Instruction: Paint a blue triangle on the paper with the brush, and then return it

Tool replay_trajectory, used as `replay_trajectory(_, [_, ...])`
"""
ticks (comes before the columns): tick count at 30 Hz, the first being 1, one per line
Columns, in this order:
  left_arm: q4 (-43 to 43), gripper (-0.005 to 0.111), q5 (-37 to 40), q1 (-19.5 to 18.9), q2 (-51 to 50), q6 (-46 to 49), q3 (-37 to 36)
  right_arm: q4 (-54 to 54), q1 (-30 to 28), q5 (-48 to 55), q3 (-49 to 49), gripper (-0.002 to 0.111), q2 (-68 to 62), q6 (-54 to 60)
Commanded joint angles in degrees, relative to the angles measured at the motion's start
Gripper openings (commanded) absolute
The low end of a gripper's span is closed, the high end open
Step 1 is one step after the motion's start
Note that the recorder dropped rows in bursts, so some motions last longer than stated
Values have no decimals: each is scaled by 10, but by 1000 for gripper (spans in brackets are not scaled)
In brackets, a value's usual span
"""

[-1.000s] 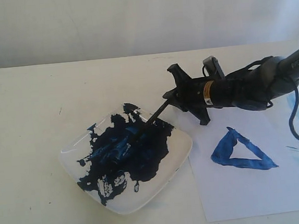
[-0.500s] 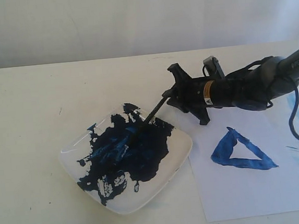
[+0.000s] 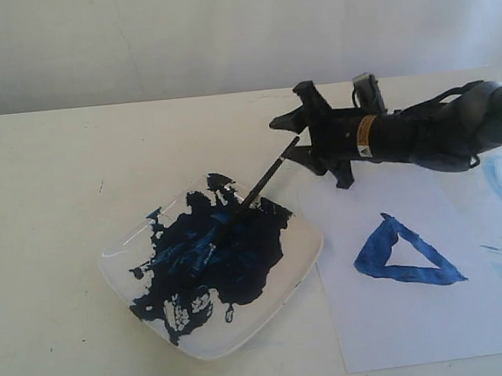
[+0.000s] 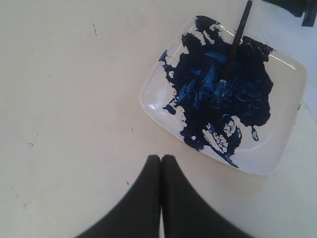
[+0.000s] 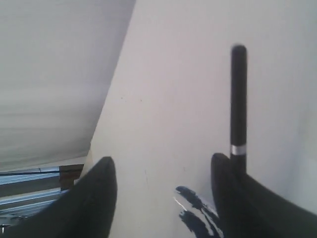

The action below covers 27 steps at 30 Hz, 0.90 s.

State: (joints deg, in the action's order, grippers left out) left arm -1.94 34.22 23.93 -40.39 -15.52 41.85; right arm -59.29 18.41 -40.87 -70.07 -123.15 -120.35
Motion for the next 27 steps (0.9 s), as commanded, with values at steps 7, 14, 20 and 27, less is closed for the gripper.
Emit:
replay_trajectory(7, [-1, 0, -3, -1, 4, 3, -2, -153, -103, 1, 63, 20, 146, -2])
replay_trajectory(14, [-34, 0, -26, -1, 4, 5, -2, -387, -121, 134, 150, 0, 322, -2])
replay_trajectory(20, [-45, 0, -52, -1, 4, 10, -2, -407, -119, 272, 232, 0, 522, 20])
replay_trajectory(27, [-102, 0, -80, -1, -14, 40, -5, -407, -119, 381, 323, 0, 685, 135])
